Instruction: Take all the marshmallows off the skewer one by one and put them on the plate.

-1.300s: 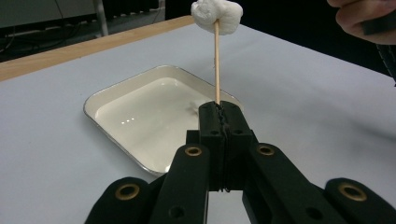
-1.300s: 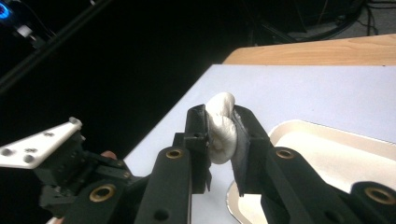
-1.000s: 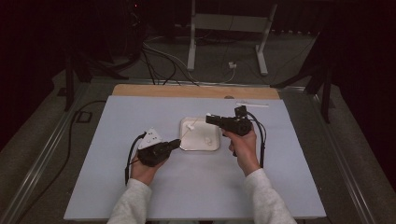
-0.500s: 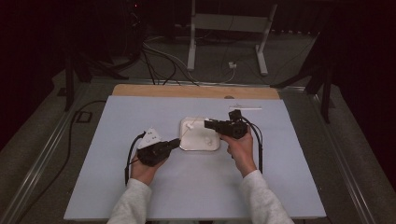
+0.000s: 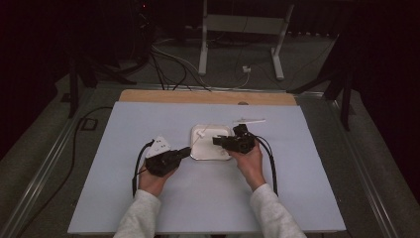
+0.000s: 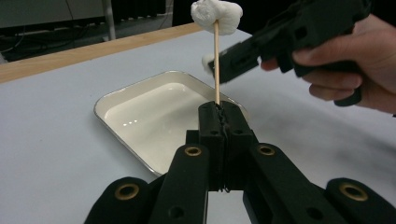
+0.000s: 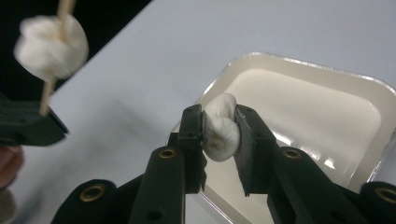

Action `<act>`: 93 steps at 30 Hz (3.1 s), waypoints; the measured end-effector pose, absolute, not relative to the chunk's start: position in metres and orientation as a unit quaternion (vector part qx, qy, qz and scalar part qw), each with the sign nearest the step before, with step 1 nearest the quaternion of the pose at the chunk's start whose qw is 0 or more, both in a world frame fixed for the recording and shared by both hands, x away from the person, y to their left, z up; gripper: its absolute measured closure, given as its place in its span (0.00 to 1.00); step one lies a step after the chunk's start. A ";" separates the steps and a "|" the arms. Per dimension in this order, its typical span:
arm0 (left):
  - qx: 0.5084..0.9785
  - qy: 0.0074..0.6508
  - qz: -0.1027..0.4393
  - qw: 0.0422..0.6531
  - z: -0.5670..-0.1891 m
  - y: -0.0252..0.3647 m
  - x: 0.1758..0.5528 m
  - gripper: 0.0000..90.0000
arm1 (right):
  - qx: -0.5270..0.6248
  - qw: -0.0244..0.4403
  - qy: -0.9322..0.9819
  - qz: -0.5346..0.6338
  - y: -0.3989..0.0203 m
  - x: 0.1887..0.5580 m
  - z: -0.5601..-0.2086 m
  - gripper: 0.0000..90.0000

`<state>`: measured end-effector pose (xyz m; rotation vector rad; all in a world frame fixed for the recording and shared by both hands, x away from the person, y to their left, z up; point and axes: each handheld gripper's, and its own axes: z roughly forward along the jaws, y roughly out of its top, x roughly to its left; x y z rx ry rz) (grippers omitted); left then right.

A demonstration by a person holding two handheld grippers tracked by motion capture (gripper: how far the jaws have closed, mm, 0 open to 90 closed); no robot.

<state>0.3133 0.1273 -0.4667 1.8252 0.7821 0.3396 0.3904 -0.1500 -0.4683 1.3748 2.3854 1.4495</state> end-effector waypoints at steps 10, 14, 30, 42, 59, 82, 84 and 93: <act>0.764 0.330 0.141 0.536 -0.466 0.128 0.313 1.00 | 0.441 0.028 0.789 0.426 -0.141 0.389 -0.486 0.81; 0.765 0.329 0.141 0.536 -0.466 0.128 0.313 1.00 | 0.443 0.034 0.795 0.414 -0.140 0.389 -0.490 0.75; 0.765 0.330 0.143 0.534 -0.466 0.127 0.313 1.00 | 0.447 0.015 0.770 0.454 -0.152 0.387 -0.472 0.34; 0.765 0.331 0.146 0.533 -0.467 0.125 0.313 1.00 | 0.421 -0.015 0.757 0.500 -0.152 0.380 -0.451 0.33; 0.765 0.328 0.146 0.534 -0.466 0.123 0.312 1.00 | 0.403 -0.051 0.751 0.521 -0.136 0.376 -0.443 0.36; 0.766 0.318 0.139 0.541 -0.467 0.118 0.311 1.00 | 0.394 -0.106 0.728 0.551 -0.125 0.377 -0.446 0.65; 0.767 0.317 0.138 0.540 -0.467 0.118 0.311 1.00 | 0.392 -0.108 0.726 0.554 -0.125 0.377 -0.445 0.68; 0.768 0.314 0.137 0.542 -0.467 0.118 0.310 1.00 | 0.393 -0.107 0.716 0.567 -0.128 0.376 -0.443 0.83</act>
